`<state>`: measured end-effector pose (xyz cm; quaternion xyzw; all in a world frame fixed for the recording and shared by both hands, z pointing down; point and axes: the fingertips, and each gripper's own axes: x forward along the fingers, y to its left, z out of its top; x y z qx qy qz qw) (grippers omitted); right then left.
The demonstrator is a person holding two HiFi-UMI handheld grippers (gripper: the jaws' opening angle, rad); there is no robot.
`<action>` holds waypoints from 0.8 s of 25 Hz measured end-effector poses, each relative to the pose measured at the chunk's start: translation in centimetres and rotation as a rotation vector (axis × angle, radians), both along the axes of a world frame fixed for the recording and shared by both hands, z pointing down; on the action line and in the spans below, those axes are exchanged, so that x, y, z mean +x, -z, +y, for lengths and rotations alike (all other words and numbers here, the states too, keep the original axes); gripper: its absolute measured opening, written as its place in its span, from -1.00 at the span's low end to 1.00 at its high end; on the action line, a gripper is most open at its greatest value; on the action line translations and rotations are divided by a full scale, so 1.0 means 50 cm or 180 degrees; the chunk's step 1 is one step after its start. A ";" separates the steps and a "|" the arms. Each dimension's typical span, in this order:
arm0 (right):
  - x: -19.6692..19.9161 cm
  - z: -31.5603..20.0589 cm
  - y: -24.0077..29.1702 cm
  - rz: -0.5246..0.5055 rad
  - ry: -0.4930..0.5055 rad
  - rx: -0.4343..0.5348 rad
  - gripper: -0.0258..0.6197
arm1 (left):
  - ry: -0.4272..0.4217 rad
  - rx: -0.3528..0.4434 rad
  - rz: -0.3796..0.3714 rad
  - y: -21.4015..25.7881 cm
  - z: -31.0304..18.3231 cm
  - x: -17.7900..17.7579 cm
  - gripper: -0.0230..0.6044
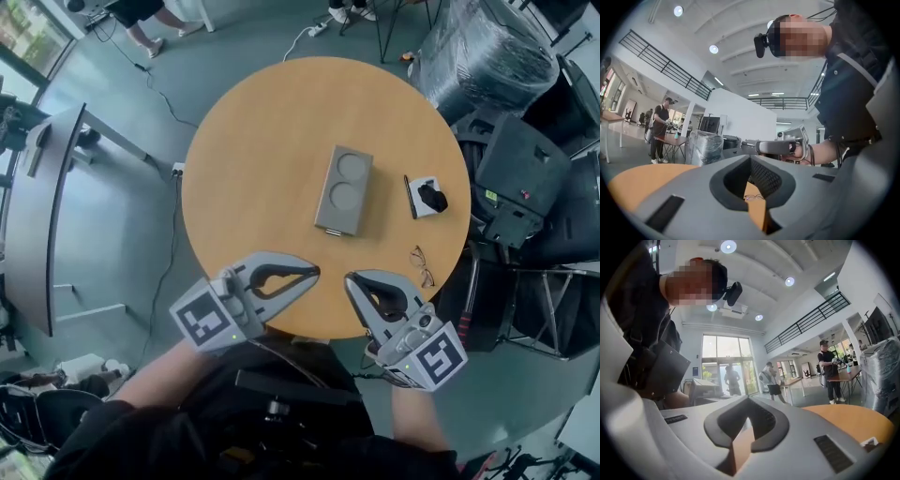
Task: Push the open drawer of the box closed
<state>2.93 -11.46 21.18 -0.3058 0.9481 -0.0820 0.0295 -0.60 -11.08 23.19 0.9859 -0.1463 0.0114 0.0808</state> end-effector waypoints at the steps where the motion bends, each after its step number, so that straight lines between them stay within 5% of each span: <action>1: 0.001 0.016 0.021 -0.0010 0.0013 0.0014 -0.91 | -0.0004 0.0031 0.0002 0.019 0.016 -0.001 -0.84; 20: -0.015 0.163 0.133 0.0096 0.0115 0.0192 -0.92 | -0.0030 0.0285 -0.0067 0.163 0.164 0.029 -0.84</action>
